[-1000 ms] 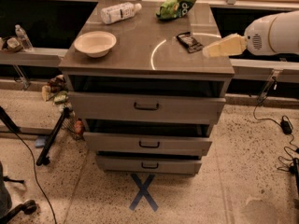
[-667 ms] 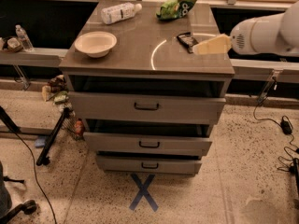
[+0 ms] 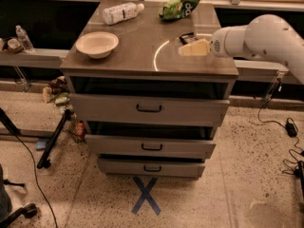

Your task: Move rxbar chocolate near paper bowl

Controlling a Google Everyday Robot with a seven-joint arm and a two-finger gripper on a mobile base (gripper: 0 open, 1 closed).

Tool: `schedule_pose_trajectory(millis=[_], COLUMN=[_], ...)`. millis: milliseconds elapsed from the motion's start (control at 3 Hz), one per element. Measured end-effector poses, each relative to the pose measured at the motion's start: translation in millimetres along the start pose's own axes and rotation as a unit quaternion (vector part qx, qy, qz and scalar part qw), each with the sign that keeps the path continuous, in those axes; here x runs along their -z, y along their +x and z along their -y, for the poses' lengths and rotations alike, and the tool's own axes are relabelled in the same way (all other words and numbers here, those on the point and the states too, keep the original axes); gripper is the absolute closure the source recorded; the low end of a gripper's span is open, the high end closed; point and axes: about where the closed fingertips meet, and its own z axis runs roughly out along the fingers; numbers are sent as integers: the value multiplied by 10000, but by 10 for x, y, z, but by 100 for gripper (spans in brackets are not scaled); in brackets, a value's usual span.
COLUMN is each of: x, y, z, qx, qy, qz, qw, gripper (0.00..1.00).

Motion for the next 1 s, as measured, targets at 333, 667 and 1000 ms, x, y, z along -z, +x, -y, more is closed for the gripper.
schedule_pose_trajectory(millis=[333,667,1000], x=[-300,-543,-721], y=[-5,-16,-1], z=[54,129,207], qx=[54,77,100], qy=[79,185,226], qz=[153,247,234], qw=[9998,9995,9994], gripper=[0,19,42])
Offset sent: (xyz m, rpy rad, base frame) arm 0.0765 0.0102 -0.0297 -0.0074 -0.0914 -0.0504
